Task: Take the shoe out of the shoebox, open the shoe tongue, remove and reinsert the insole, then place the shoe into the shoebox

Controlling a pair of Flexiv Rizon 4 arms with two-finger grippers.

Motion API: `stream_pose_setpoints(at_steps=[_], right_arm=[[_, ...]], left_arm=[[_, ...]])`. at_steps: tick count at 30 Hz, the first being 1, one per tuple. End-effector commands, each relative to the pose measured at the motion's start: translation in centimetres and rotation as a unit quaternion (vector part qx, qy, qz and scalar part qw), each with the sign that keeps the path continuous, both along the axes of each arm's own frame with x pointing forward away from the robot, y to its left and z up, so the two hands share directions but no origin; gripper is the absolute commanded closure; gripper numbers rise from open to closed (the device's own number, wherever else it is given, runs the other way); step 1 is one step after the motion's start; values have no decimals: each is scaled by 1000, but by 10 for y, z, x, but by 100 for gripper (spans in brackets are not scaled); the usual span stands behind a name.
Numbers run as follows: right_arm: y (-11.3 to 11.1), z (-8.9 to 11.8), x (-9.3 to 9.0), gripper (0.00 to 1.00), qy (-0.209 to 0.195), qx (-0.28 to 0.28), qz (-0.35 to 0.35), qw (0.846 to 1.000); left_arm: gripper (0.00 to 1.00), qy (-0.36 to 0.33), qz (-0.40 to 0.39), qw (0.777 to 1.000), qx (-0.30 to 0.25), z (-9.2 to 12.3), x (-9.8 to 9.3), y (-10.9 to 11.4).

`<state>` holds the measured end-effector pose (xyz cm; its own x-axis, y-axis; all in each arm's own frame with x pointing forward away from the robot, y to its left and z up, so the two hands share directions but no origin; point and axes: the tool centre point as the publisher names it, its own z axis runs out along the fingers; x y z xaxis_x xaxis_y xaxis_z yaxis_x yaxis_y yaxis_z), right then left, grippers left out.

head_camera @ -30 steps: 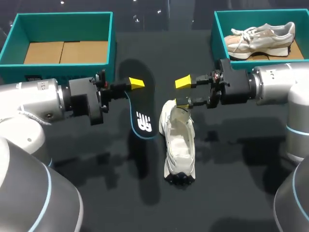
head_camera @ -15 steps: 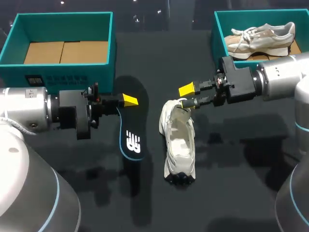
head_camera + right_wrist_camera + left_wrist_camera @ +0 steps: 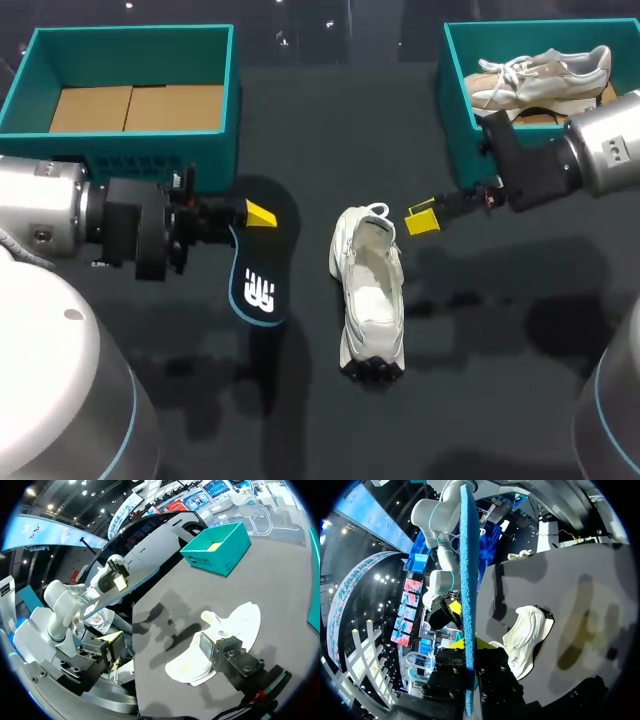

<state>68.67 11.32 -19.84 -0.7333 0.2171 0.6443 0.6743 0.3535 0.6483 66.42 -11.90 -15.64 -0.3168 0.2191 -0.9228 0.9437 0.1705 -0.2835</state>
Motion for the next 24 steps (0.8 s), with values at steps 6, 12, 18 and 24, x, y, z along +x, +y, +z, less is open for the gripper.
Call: stream_pose_setpoints(at_steps=[6, 12, 18, 24], right_arm=[[-4, 9, -4, 0, -30, -12, 9, 999], [-30, -1, -32, 0, -142, -70, 61, 986], [-50, -20, -44, 0, -211, -88, 81, 970], [-50, -37, -39, 0, -212, -132, 125, 960]], left_arm=[[100, 14, 3, 1000, 8, 2, -4, -3], [100, 98, 32, 994, 20, 8, -24, -13], [100, 157, 56, 986, 29, -4, -44, -16], [100, 219, 44, 974, 39, -16, -54, -25]])
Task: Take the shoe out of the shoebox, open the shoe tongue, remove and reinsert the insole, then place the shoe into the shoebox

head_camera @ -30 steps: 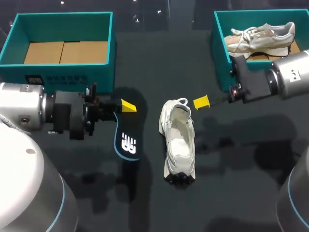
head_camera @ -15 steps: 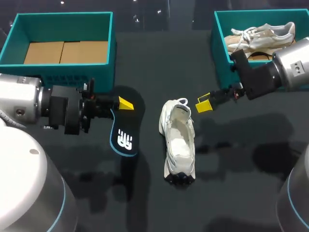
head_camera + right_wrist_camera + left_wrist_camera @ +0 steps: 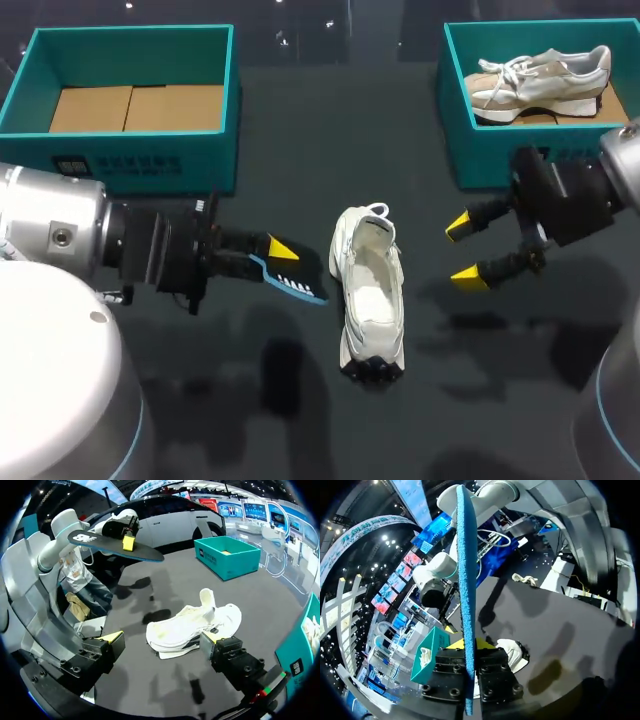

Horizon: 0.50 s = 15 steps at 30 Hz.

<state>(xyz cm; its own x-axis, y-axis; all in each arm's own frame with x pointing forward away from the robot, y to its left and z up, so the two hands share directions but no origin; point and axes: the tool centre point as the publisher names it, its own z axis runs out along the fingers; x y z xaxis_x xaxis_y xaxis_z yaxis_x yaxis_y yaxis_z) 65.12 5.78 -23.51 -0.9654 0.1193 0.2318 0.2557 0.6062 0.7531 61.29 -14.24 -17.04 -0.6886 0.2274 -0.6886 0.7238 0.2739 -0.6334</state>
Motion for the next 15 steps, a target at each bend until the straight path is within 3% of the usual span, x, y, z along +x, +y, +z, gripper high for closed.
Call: stream_pose_setpoints(at_steps=[1, 9, 15], right_arm=[[5, -1, -3, 0, 0, -33, 10, 999], [5, -1, -3, 0, 0, -33, 10, 999], [24, -26, -3, 0, -54, -88, 43, 994]], left_arm=[[100, 6, 0, 1000, 7, -2, -2, -1], [100, 6, 0, 1000, 7, -2, -2, -1], [100, 22, 13, 1000, 7, -15, -15, -9]])
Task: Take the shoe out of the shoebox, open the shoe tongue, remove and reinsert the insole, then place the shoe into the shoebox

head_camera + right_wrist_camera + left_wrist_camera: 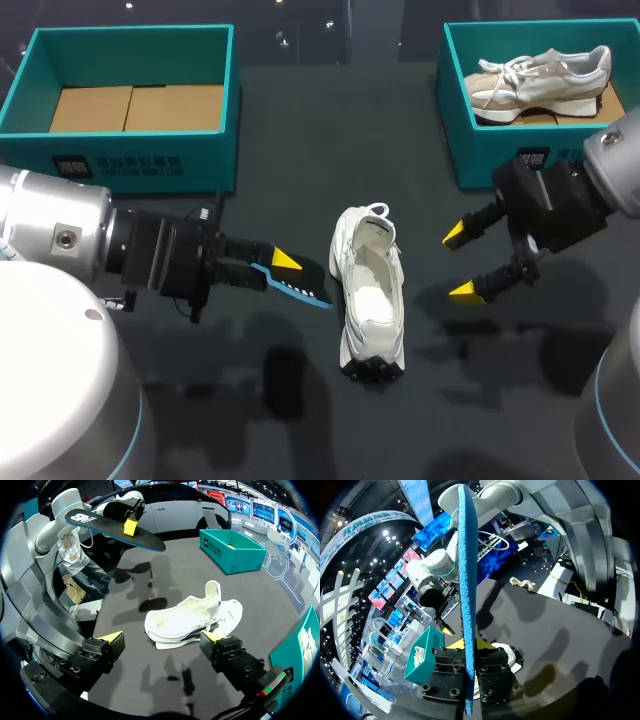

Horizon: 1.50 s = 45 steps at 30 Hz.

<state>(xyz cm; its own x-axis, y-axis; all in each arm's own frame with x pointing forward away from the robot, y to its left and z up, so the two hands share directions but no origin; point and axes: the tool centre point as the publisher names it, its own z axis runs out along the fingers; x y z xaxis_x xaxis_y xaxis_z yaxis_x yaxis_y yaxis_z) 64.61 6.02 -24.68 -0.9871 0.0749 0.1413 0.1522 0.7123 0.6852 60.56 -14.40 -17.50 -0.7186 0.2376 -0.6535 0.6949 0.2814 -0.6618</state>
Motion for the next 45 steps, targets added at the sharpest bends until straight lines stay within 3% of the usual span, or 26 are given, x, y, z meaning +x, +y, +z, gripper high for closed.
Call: stream_pose_setpoints(at_steps=[1, 5, 13, 16, 25, 32, 45], right_arm=[[25, -19, 3, 0, -15, -35, 11, 999], [31, -33, 4, 0, -31, -62, 10, 998], [32, -54, 6, 0, -57, -61, 27, 996], [31, -65, 10, 0, -41, -64, 12, 997], [31, -65, 10, 0, -41, -64, 12, 997], [37, -74, 7, 0, -39, -136, -1, 990], [37, -92, 9, 0, -33, -134, -1, 990]], left_arm=[[100, 4, 18, 1000, 0, -13, -10, -9], [100, 5, 27, 1000, 1, -22, -15, -13], [100, 20, 7, 1000, 0, -43, -22, -30], [100, 24, 0, 1000, -4, -44, -21, -32], [100, 24, 0, 1000, -4, -44, -21, -32], [100, 22, 5, 1000, -13, -54, -20, -41], [100, 0, -10, 1000, -3, -69, -19, -59]])
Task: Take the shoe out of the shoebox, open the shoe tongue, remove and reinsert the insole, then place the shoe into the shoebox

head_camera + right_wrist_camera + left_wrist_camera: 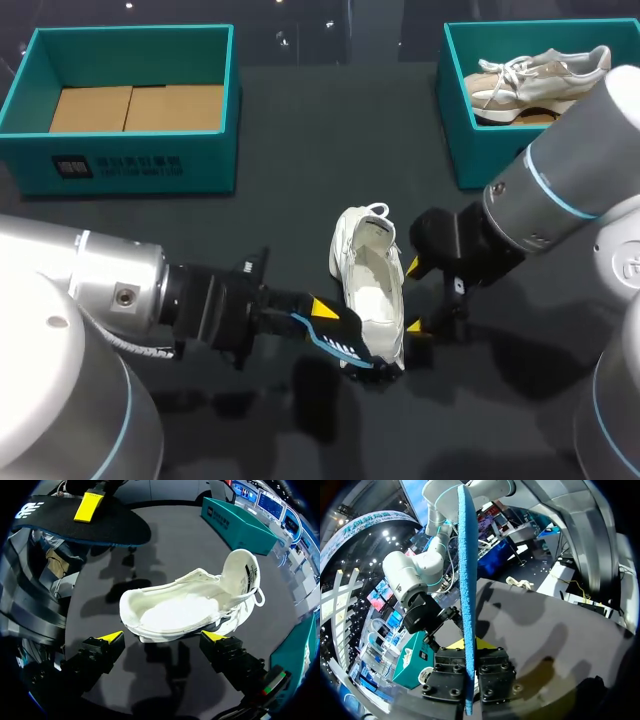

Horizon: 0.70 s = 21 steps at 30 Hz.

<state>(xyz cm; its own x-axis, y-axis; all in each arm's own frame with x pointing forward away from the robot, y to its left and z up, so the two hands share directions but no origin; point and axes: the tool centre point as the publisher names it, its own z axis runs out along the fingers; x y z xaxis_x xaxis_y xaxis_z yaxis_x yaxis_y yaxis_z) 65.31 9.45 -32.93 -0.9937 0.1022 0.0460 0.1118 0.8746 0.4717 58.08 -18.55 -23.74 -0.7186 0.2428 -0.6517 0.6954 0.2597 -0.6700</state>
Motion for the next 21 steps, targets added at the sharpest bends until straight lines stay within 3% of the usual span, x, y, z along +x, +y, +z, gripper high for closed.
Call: stream_pose_setpoints(at_steps=[1, 21], right_arm=[[2, -10, 2, 0, 3, 5, -1, 1000], [-1, -26, -1, 0, 13, 3, -20, 1000]], left_arm=[[100, -4, -3, 1000, 3, -6, 6, -18], [100, 5, -7, 1000, -1, -17, 7, -32]])
